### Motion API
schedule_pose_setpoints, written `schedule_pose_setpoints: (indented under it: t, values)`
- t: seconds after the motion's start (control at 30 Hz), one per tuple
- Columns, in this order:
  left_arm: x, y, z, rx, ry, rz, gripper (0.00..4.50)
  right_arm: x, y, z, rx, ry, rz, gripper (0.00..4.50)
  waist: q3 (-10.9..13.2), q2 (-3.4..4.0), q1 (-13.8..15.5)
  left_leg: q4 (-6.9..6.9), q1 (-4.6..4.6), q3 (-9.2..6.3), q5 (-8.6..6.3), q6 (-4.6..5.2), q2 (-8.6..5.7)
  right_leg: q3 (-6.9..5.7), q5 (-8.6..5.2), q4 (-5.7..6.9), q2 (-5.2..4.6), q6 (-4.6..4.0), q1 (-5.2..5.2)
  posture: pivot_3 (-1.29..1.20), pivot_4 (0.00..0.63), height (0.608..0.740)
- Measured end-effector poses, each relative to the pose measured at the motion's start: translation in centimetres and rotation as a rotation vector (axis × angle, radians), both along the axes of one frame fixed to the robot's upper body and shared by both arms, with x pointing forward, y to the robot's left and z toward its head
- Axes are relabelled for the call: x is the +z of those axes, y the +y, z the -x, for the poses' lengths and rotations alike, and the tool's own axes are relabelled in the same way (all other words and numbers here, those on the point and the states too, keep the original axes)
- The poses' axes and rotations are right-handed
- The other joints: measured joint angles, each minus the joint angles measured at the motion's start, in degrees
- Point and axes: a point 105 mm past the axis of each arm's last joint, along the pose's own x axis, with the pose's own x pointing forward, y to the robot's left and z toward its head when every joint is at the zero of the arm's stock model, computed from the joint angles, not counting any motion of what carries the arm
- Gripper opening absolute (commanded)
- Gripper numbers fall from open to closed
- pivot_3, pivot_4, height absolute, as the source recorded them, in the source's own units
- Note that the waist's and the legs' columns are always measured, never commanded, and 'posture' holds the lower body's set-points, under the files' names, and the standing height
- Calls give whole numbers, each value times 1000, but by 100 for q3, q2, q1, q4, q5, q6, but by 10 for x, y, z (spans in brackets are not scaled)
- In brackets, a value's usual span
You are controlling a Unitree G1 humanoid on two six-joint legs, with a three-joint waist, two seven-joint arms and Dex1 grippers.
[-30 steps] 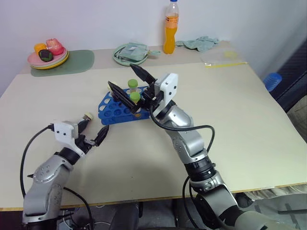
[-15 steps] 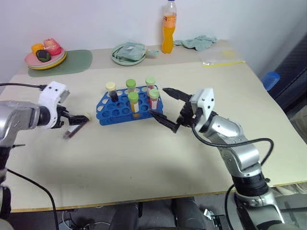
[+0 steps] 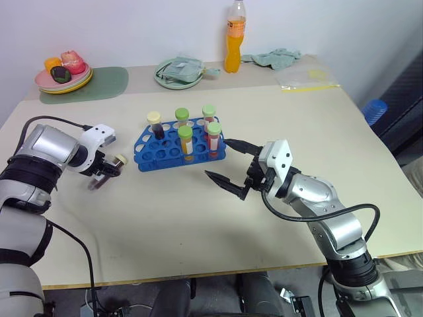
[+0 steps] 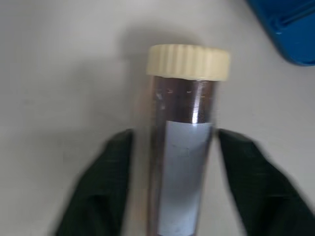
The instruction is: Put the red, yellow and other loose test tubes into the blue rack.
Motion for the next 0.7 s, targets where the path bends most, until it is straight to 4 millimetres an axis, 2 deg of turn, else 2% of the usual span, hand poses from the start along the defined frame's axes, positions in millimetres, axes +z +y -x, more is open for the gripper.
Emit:
schedule_pose_setpoints:
  t: [0.03, 0.2, 0.27, 0.37, 0.43, 0.5, 0.67, 0.7]
  values:
    - [1, 2, -1, 1, -1, -7, 801, 0, 0, 0, -2, -1, 0, 4500, 0, 0, -2, 0, 0, -1, 0, 0, 0, 0, 0, 1, 0, 0, 0, 0, 150, 740]
    - [8, 19, -3, 86, -64, -6, 753, -3, -2, 0, -11, 4, 10, 4500, 7, -13, -5, 3, -5, -3, 0, 0, 0, 0, 0, 9, 0, 0, -9, 0, 150, 740]
    - [27, 27, -17, 114, -293, 40, 753, -7, -4, 1, -18, 19, 11, 4500, 11, -24, -2, 5, -8, -22, 0, 0, 1, 1, 0, 13, -6, 0, -13, 0, 150, 740]
    - [69, 30, -31, 116, -762, 37, 753, -13, -10, 2, -44, 38, 10, 4500, 8, -28, 20, 9, -20, -24, 15, -27, 8, 9, 1, 23, -22, -1, -31, 0, 150, 740]
    - [89, 20, -21, 156, -1010, 157, 753, -23, -18, 2, -78, 64, 23, 4500, 6, -31, 42, 16, -28, -23, 15, -28, 6, 10, 2, 21, -26, 0, -32, 0, 150, 740]
    - [93, 10, 2, 174, -1149, 259, 753, -30, -23, 2, -98, 82, 33, 4500, 2, -28, 36, 16, -27, -17, 10, -19, 4, 17, 3, 18, -27, 0, -31, 0, 150, 740]
    - [73, -36, 35, 154, -1275, 410, 753, -38, -27, 2, -118, 94, 44, 4500, 1, -32, 147, 21, -19, -16, 6, -12, -2, 14, 6, 25, -20, -3, -24, 0, 150, 740]
    - [70, -53, 42, 135, -1317, 415, 753, -41, -29, 0, -128, 96, 49, 4500, -1, -33, 176, 21, -8, -10, 5, -11, -5, 15, 6, 20, -22, -3, -9, 0, 150, 740]
